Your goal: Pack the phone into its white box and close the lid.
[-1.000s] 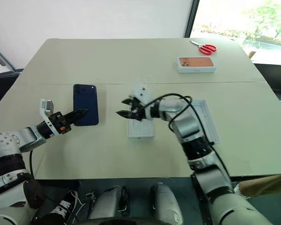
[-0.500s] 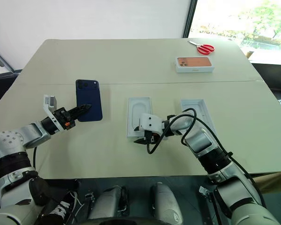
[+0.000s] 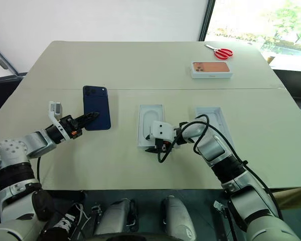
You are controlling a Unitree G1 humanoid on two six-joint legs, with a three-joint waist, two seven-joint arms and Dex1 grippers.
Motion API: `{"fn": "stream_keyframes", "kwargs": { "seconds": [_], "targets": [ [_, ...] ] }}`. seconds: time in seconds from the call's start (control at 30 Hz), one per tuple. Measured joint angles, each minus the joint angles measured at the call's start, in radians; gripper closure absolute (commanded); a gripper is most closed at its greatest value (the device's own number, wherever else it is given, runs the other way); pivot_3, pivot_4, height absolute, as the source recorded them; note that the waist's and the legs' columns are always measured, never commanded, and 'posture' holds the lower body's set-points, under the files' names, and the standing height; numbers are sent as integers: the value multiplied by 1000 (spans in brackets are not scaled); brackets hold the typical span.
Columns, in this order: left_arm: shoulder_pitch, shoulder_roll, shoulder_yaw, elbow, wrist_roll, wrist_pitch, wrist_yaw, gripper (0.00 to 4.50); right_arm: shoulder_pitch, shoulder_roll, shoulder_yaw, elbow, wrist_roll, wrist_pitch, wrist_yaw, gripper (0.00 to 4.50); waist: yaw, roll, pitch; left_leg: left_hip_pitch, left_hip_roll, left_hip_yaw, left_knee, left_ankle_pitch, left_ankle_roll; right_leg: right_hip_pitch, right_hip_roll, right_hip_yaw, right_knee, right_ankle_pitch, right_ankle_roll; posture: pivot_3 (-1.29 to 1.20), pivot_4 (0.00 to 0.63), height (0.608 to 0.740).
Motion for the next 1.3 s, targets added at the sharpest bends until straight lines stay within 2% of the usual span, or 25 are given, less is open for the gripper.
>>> {"fn": "stream_keyframes", "kwargs": {
  "seconds": [0.17, 0.2, 0.27, 0.67, 1.0, 1.2, 1.23, 1.3],
  "targets": [
    [0, 0, -7, 5, 0, -9, 1, 4500, 0, -1, 0, 0, -2, -4, -3, 2149, 1, 0, 0, 0, 0, 0, 0, 0, 0, 0, 0, 0, 0, 0, 0, 0, 150, 740],
    [0, 0, -7, 5, 0, -10, 1, 4500, 0, 0, 0, 0, -2, -4, -6, 2684, 1, 0, 0, 0, 0, 0, 0, 0, 0, 0, 0, 0, 0, 0, 0, 0, 150, 740],
    [1, 0, -8, 5, 0, -12, 1, 4500, 0, 2, -1, 1, -4, -10, -15, 3445, 1, 0, 0, 0, 0, 0, 0, 0, 0, 0, 0, 0, 0, 0, 0, 0, 150, 740],
    [6, 0, -11, 4, -6, -11, 4, 4500, -2, 22, -3, 15, -33, -46, -51, 3445, -2, 0, 0, 1, 0, 0, 2, 0, 0, 2, 0, 0, 1, 0, 0, 0, 150, 740],
    [-8, 9, -6, 32, -17, -13, 20, 4500, -78, 238, 11, 140, -120, 11, -243, 3445, -27, -1, -1, 3, 2, 0, 2, 1, -2, 3, 2, -1, 2, 0, 0, 0, 150, 740],
    [-12, 43, -4, 51, -20, -21, 21, 4500, -91, 259, 16, 156, -120, 21, -248, 3445, -27, -1, -1, 3, 2, 0, 1, 1, -2, 3, 2, -1, 2, 0, 0, 0, 150, 740],
    [-12, 43, -4, 53, -21, -22, 21, 4500, -91, 257, 16, 156, -120, 20, -243, 2761, -27, -1, -1, 3, 2, 0, 1, 1, -2, 3, 2, -1, 2, 0, 0, 0, 150, 740],
    [-14, 43, -4, 55, -21, -22, 21, 4500, -86, 251, 20, 158, -113, 20, -217, 1993, -27, -1, -1, 3, 2, 0, 1, 1, -2, 3, 2, -1, 2, 0, 0, 0, 150, 740]
  ]
}}
